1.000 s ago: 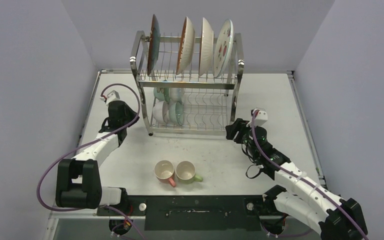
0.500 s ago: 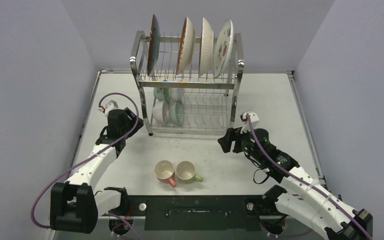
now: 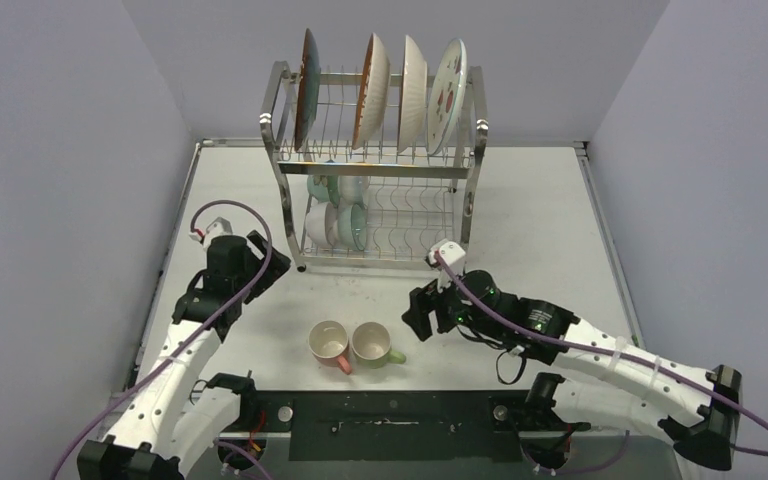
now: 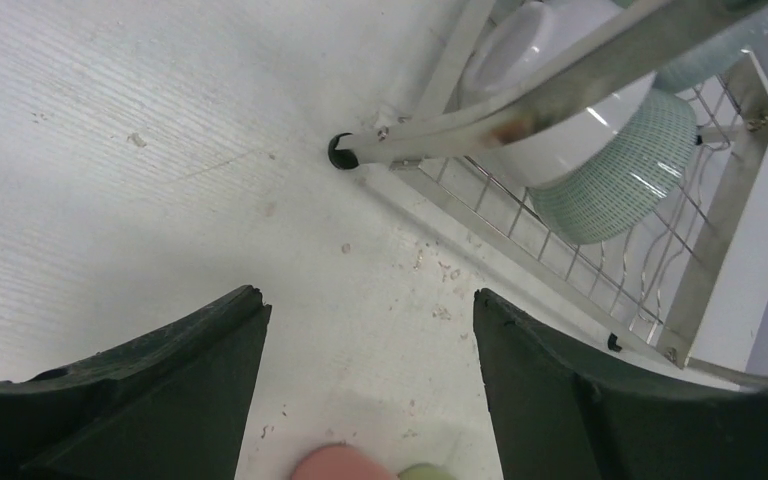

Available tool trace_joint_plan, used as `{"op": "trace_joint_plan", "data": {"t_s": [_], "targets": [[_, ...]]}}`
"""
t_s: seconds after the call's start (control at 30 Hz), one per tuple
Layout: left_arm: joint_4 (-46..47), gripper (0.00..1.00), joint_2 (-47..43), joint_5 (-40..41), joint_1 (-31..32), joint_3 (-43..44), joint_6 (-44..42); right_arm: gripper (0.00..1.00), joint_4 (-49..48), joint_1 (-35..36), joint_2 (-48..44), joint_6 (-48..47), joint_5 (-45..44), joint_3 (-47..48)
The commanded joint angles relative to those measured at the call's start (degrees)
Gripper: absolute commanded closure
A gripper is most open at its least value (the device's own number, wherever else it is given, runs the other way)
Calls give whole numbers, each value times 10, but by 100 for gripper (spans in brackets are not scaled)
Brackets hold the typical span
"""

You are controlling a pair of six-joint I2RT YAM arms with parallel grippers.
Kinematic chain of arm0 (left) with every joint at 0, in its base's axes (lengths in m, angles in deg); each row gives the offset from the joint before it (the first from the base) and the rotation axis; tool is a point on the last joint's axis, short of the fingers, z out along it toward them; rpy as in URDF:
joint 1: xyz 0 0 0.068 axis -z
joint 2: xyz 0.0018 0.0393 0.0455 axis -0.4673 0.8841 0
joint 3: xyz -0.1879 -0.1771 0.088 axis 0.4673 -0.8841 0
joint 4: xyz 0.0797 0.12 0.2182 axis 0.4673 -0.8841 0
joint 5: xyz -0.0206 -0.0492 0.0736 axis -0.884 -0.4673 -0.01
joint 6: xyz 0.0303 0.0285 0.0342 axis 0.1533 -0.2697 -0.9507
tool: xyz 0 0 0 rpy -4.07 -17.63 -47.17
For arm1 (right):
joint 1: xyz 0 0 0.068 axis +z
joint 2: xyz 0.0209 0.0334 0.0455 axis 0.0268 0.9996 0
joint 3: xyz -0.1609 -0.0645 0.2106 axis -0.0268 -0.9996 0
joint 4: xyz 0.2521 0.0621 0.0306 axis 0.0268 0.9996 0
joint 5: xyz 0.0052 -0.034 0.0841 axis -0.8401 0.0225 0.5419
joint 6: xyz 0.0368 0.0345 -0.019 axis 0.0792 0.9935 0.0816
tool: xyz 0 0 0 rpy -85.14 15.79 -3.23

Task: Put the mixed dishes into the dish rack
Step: Pick up the cup at the corner of the board.

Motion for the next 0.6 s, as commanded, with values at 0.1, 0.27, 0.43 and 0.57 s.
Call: {"op": "trace_joint_plan", "data": {"t_s": [0.1, 0.27, 0.43, 0.57], "targets": [[-98, 22, -58, -64, 0, 89, -59, 25, 48, 108, 116, -14, -77, 99], [-147, 18, -79, -67, -1, 129, -91, 25, 51, 136, 179, -14, -69, 126], [-160, 16, -87, -76, 0, 153, -118, 28, 57, 145, 232, -7, -74, 150], [-159, 16, -88, -102, 0, 160, -140, 32, 61, 151, 273, -3, -78, 169]]}}
